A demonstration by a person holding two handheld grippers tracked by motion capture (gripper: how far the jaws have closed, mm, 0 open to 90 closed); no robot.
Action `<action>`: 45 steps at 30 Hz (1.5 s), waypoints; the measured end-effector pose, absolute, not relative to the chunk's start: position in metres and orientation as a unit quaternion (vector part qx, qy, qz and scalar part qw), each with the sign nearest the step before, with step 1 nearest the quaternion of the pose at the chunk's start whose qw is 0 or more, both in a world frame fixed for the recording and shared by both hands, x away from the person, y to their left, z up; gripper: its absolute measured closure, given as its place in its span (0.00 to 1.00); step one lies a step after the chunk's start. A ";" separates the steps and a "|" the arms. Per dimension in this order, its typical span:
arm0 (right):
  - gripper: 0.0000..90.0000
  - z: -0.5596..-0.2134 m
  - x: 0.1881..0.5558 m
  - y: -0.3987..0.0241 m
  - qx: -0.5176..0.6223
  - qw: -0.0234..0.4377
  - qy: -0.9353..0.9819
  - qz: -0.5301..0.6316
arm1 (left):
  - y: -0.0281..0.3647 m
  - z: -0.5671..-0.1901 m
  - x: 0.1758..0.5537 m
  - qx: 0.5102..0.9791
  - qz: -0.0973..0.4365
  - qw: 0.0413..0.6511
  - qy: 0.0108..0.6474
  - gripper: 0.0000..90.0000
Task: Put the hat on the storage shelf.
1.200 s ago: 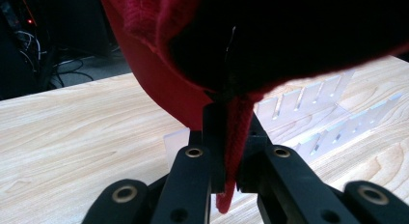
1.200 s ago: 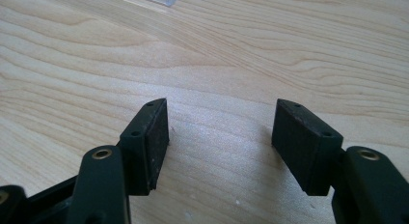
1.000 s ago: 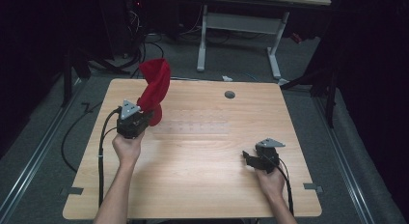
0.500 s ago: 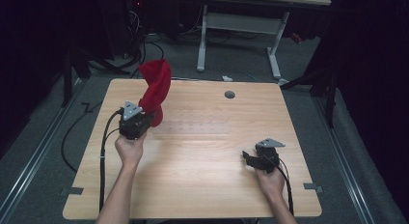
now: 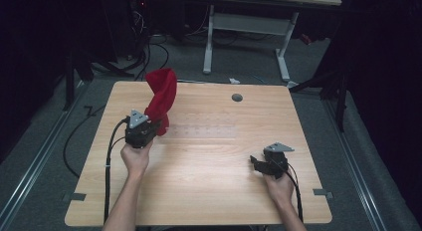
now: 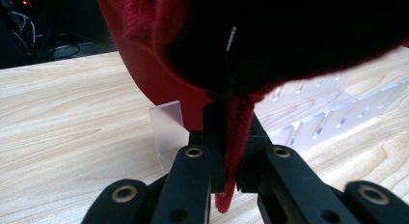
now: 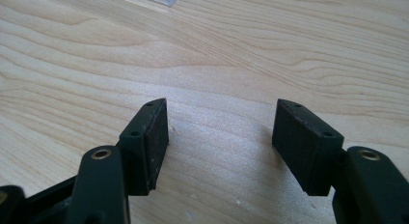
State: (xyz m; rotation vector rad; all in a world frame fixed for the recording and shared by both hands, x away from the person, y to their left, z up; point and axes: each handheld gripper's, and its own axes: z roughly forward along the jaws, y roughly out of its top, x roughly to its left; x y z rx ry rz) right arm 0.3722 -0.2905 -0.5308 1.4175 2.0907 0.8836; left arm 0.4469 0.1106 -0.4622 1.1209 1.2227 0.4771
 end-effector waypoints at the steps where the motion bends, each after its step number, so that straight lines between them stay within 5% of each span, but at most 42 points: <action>1: 0.42 -0.531 0.372 -0.290 0.515 0.231 0.760 0.321 | 0.111 -0.462 0.446 0.497 0.209 0.649 0.537 0.95; 16: 0.42 -0.531 0.372 -0.290 0.515 0.231 0.760 0.321 | 0.123 -0.471 0.437 0.508 0.186 0.631 0.556 0.93; 29: 0.42 -0.531 0.372 -0.290 0.515 0.231 0.760 0.321 | 0.137 -0.464 0.428 0.491 0.185 0.630 0.573 0.56; 45: 0.42 -0.531 0.372 -0.290 0.516 0.231 0.760 0.321 | 0.143 -0.454 0.408 0.501 0.177 0.627 0.570 0.51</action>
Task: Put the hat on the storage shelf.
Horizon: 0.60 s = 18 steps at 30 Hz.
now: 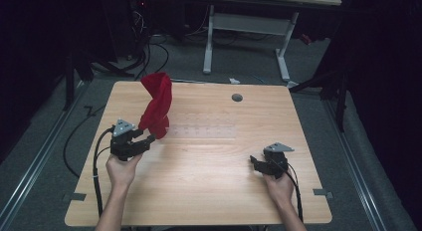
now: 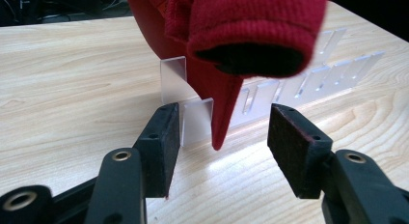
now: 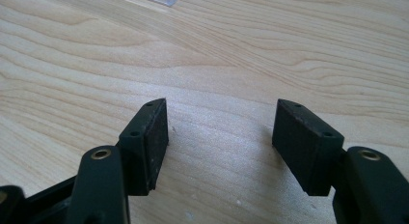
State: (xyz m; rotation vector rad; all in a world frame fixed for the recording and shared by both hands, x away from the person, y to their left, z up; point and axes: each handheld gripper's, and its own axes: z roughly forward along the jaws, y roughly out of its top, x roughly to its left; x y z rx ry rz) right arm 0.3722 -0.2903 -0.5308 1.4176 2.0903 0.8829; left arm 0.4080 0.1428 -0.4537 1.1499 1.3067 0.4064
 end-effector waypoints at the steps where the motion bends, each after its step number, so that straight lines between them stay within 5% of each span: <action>1: 0.42 -0.531 0.372 -0.290 0.516 0.231 0.760 0.321 | 0.143 -0.454 0.408 0.501 0.177 0.627 0.570 0.50; 18: 0.42 -0.531 0.372 -0.290 0.515 0.231 0.761 0.321 | 0.148 -0.458 0.386 0.496 0.165 0.634 0.570 0.50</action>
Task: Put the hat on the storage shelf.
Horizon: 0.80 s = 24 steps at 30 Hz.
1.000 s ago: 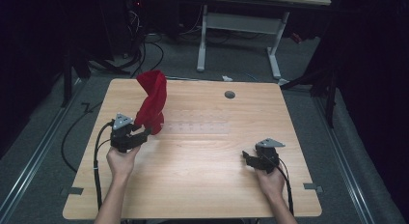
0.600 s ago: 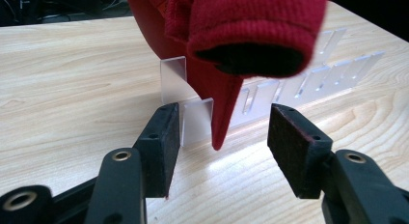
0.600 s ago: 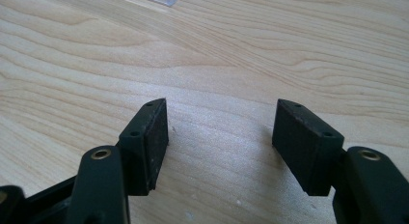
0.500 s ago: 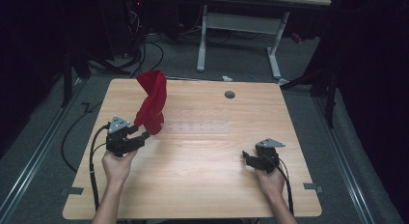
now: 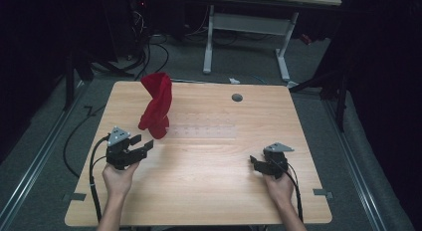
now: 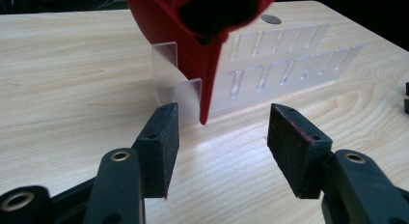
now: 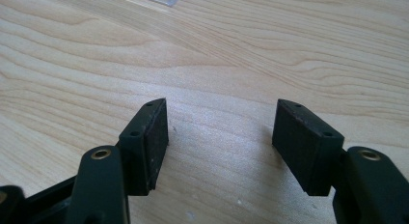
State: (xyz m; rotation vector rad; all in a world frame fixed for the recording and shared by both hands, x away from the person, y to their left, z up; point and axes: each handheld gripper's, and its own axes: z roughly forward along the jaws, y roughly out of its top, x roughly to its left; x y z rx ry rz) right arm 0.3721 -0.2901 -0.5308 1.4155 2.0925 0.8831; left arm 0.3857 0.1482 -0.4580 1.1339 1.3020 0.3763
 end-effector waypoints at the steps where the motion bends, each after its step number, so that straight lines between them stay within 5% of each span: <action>1: 0.42 -0.531 0.372 -0.290 0.515 0.231 0.761 0.321 | 0.148 -0.459 0.384 0.497 0.163 0.635 0.569 0.50; 24: 0.42 -0.531 0.372 -0.290 0.514 0.230 0.761 0.321 | 0.124 -0.474 0.361 0.532 0.125 0.625 0.557 0.48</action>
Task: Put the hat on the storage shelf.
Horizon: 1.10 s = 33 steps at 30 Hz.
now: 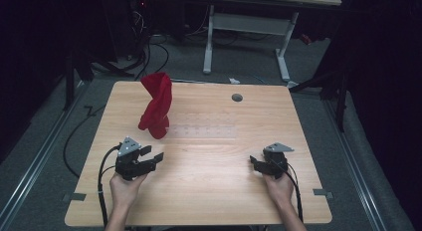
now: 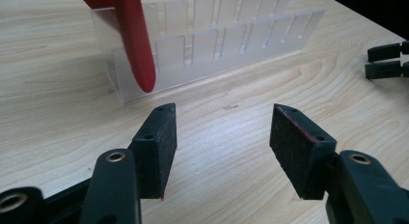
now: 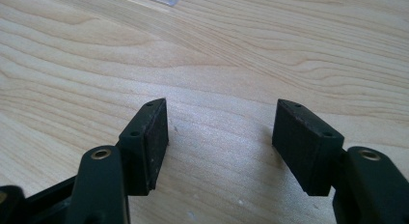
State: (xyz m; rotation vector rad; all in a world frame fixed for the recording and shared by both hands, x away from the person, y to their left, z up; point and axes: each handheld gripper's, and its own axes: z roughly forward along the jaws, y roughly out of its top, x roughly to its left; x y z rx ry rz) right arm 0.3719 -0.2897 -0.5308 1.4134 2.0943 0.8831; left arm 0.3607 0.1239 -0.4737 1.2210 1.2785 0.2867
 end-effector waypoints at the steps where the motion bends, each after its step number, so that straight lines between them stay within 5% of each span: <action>1: 0.42 -0.531 0.372 -0.290 0.514 0.230 0.761 0.321 | 0.123 -0.475 0.360 0.534 0.124 0.625 0.556 0.48; 33: 0.42 -0.531 0.372 -0.290 0.514 0.231 0.761 0.321 | 0.078 -0.517 0.352 0.579 0.118 0.588 0.553 0.45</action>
